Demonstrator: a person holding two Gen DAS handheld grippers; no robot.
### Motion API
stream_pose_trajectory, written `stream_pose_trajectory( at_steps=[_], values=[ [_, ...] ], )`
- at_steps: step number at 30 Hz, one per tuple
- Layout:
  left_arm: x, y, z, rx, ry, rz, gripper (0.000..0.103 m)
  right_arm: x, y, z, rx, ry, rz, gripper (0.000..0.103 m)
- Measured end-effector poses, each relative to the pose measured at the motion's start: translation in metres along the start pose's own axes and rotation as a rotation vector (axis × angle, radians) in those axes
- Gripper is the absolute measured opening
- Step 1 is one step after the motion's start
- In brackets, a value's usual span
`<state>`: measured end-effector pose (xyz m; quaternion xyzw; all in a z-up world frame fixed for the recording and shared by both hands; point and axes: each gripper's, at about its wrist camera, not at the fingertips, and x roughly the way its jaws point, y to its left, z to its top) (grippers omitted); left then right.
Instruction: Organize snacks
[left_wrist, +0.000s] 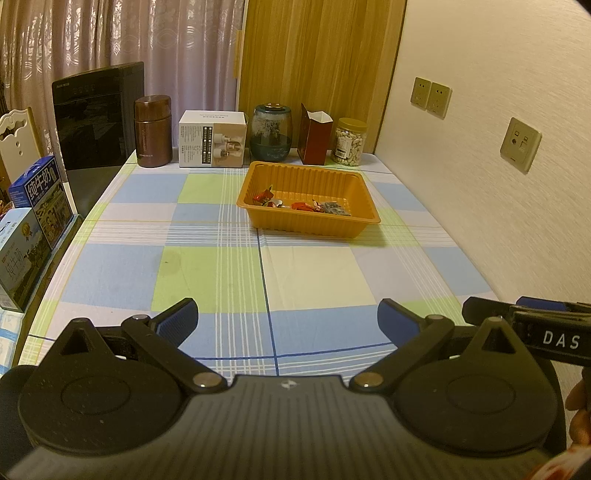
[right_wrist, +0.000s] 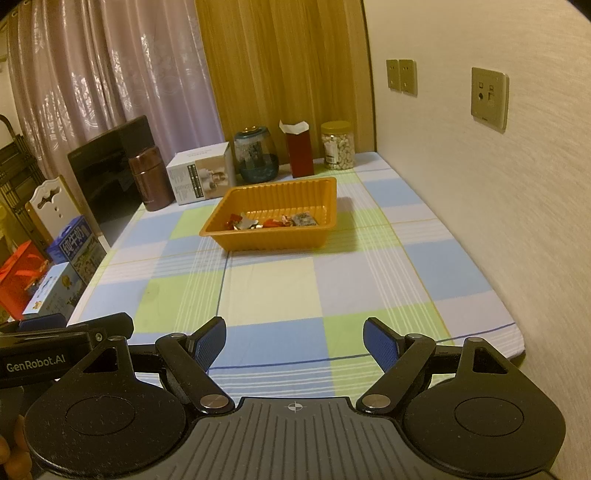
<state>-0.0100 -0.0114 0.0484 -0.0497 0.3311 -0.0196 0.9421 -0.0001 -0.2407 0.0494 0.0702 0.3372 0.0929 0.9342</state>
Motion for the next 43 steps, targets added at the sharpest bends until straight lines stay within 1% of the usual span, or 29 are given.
stream_pose_trajectory(
  at_steps=[36, 43],
  values=[
    [0.0018, -0.0010, -0.0015, -0.002, 0.003, 0.004, 0.103, 0.0002, -0.0002, -0.0004, 0.001, 0.001, 0.000, 0.081],
    [0.0018, 0.0002, -0.0039, -0.017, -0.018, -0.007, 0.103, 0.0003, -0.0001, -0.0011, 0.001, 0.000, 0.002, 0.081]
  ],
)
